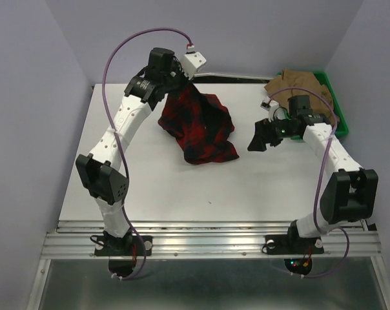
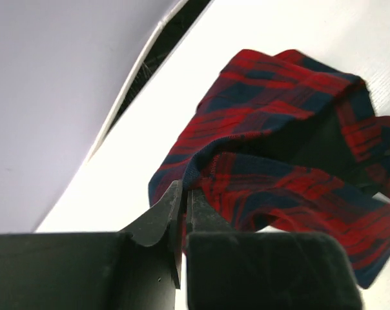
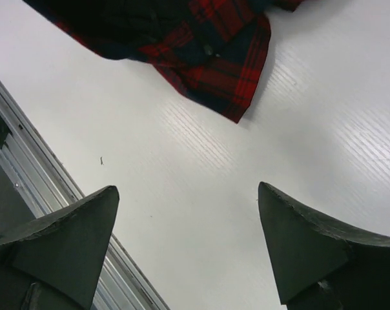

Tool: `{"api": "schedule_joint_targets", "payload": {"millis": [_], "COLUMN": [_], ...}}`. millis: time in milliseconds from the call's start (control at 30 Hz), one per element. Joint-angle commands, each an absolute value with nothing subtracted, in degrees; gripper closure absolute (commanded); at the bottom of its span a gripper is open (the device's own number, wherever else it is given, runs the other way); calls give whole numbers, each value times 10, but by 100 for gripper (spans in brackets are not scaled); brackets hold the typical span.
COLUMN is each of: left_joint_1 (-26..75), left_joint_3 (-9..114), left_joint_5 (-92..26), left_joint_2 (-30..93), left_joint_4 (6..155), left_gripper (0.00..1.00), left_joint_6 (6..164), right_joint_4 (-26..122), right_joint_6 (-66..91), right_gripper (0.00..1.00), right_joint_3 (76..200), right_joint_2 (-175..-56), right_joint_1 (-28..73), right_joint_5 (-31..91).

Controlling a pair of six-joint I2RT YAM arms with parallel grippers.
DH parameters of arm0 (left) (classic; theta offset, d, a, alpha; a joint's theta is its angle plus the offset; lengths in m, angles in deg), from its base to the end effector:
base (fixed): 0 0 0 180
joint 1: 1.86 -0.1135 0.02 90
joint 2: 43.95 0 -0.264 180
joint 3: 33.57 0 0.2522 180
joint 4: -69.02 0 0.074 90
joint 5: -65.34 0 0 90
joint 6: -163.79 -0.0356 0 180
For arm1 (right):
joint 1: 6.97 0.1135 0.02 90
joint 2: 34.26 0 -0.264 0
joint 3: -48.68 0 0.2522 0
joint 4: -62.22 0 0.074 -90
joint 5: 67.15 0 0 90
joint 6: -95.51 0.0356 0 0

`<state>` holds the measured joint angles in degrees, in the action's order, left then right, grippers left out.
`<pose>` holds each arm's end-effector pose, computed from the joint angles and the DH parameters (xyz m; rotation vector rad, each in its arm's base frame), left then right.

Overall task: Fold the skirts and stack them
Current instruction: Flatten the skirt out

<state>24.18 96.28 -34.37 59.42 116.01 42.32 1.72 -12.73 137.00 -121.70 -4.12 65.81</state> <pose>0.3648 -0.1849 0.4446 1.0235 1.6300 -0.0999 0.3094 0.0397 0.2948 -0.6904 2.3097 0.8476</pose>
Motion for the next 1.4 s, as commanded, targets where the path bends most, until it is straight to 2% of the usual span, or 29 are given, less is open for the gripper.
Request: {"api": "schedule_joint_targets", "payload": {"millis": [0,100,267,367,800,933,1267,1333,1367], "left_joint_1": [232,222,206,202,185,184,174,170,166], "left_joint_3": [1002,1009,1001,994,973,963,959,958,957], "left_joint_5": [-339,-345,-366,-370,-387,-386,-389,-390,-390], "left_joint_2": [605,617,622,618,597,593,592,593,590], "left_joint_4": [1152,1155,1145,1140,1116,1112,1099,1096,1095], "left_gripper": [100,100,100,100,100,100,100,100,100], "left_joint_6": [493,502,510,509,525,522,529,532,535], "right_joint_4": [106,203,385,472,667,693,780,783,780], "right_joint_6": [-113,-80,55,163,425,462,563,561,557], "right_gripper": [6,9,35,42,46,51,52,57,69], "right_joint_3": [1325,1270,1225,1224,1269,1281,1263,1260,1261], "right_joint_2": [-1188,-1170,-1207,-1251,-1462,-1503,-1541,-1541,-1540], "right_joint_1": [-16,8,35,40,51,56,72,72,72], "right_joint_5": [697,681,624,609,685,716,779,787,789]}}
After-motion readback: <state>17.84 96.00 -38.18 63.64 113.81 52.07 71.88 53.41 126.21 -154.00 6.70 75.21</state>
